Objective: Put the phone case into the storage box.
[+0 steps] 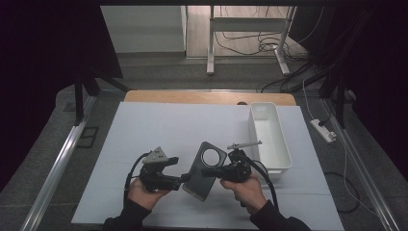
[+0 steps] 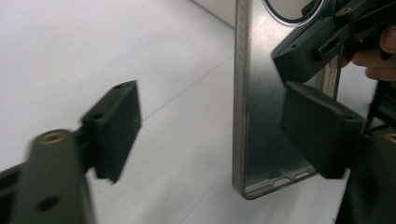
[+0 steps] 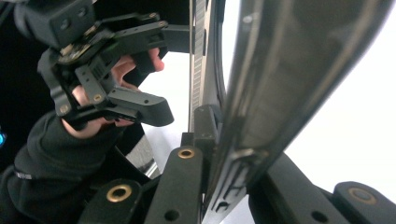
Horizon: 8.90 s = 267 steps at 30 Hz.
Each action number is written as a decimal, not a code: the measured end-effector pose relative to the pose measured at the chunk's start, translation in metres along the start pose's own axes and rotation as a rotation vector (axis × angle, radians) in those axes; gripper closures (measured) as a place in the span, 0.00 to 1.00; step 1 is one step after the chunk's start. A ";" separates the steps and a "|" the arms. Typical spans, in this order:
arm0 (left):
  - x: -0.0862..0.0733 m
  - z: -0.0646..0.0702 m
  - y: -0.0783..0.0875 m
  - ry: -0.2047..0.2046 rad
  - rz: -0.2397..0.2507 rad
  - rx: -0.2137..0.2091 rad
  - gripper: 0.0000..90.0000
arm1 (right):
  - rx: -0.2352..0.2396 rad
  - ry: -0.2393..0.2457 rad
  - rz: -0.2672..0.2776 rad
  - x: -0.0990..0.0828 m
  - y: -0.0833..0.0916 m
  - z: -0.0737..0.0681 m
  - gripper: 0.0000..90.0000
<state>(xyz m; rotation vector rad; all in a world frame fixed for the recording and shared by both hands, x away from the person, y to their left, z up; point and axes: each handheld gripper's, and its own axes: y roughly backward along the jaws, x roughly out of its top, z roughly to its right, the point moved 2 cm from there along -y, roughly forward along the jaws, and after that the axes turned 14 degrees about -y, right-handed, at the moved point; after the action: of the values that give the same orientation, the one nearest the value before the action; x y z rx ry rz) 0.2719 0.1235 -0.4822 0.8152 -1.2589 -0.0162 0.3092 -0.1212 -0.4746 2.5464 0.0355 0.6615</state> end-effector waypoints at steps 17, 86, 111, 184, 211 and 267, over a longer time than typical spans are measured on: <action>-0.013 -0.005 -0.004 0.008 -0.030 -0.138 0.00 | -0.059 0.184 -0.028 -0.003 0.008 -0.004 0.95; -0.015 0.018 -0.023 -0.133 -0.067 -0.428 0.94 | 0.029 0.363 -0.034 -0.005 0.009 -0.025 0.50; -0.015 0.013 -0.018 -0.087 -0.100 -0.231 0.94 | -0.267 0.401 0.065 0.002 0.021 -0.024 0.01; -0.013 0.026 -0.026 -0.103 -0.097 -0.301 0.93 | -0.204 0.428 0.196 0.009 0.049 -0.040 0.88; -0.013 0.030 -0.034 -0.121 -0.076 -0.348 0.73 | -0.182 0.384 0.198 0.009 0.049 -0.043 0.90; -0.064 0.016 0.058 -0.110 -0.051 0.046 0.00 | -0.316 0.321 0.285 0.042 0.092 -0.026 0.90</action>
<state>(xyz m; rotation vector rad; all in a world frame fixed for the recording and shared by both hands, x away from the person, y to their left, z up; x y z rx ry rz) 0.2126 0.1843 -0.5023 0.8952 -1.3460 -0.0742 0.3253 -0.1835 -0.3923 2.1392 -0.3031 1.0876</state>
